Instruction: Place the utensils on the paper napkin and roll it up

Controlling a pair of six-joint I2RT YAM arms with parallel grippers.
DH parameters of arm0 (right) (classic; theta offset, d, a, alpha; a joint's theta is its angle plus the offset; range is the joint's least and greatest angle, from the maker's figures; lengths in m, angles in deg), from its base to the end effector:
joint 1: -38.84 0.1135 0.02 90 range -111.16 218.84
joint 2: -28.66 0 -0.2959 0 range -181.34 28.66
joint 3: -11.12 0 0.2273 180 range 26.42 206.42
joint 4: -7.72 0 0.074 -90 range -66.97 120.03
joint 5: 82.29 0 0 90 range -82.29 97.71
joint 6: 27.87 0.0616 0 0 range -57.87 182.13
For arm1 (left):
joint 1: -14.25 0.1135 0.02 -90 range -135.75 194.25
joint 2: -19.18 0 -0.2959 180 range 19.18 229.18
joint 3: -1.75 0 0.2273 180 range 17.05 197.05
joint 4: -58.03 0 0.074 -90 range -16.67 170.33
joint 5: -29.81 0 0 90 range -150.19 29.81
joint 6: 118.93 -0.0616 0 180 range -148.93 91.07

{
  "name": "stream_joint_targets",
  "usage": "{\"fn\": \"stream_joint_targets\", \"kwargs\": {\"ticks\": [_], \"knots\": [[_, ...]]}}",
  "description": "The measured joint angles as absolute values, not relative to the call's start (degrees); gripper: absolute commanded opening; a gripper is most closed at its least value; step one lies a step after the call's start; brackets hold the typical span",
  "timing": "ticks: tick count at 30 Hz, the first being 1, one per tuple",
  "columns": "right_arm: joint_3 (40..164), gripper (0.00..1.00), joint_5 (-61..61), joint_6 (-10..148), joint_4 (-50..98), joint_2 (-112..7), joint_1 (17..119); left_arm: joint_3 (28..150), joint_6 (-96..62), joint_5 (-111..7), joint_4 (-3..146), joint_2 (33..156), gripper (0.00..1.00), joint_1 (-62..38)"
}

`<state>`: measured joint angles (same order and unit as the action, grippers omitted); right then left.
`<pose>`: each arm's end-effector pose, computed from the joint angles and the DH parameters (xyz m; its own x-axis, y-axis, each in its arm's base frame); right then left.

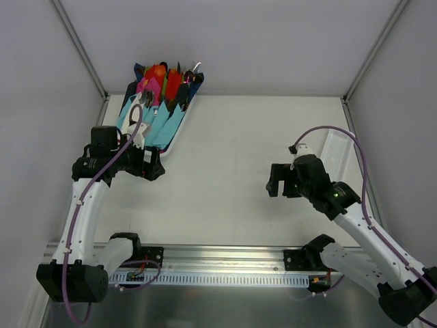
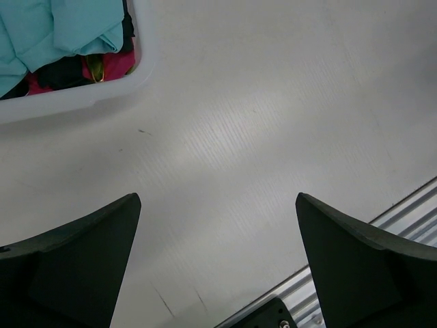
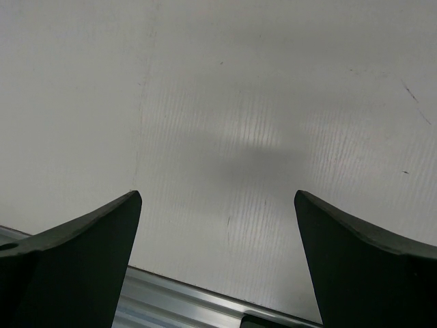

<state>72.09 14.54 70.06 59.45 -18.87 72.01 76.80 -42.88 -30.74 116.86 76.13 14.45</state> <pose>0.1274 0.0745 0.3008 -0.5779 -0.2141 -0.7875 -0.3891 0.9205 0.0353 0.1715 -0.0297 0.3489 -0.5442 0.2080 -0.8128 0.5159 0.8469 -0.1287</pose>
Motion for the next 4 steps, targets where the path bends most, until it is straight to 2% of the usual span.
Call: {"fn": "stream_joint_targets", "kwargs": {"ticks": [4], "knots": [[72.03,0.99,14.47,69.99,59.52,-18.87,72.01,76.62,-42.12,-30.93,115.99,76.07,0.99,14.45]]}}
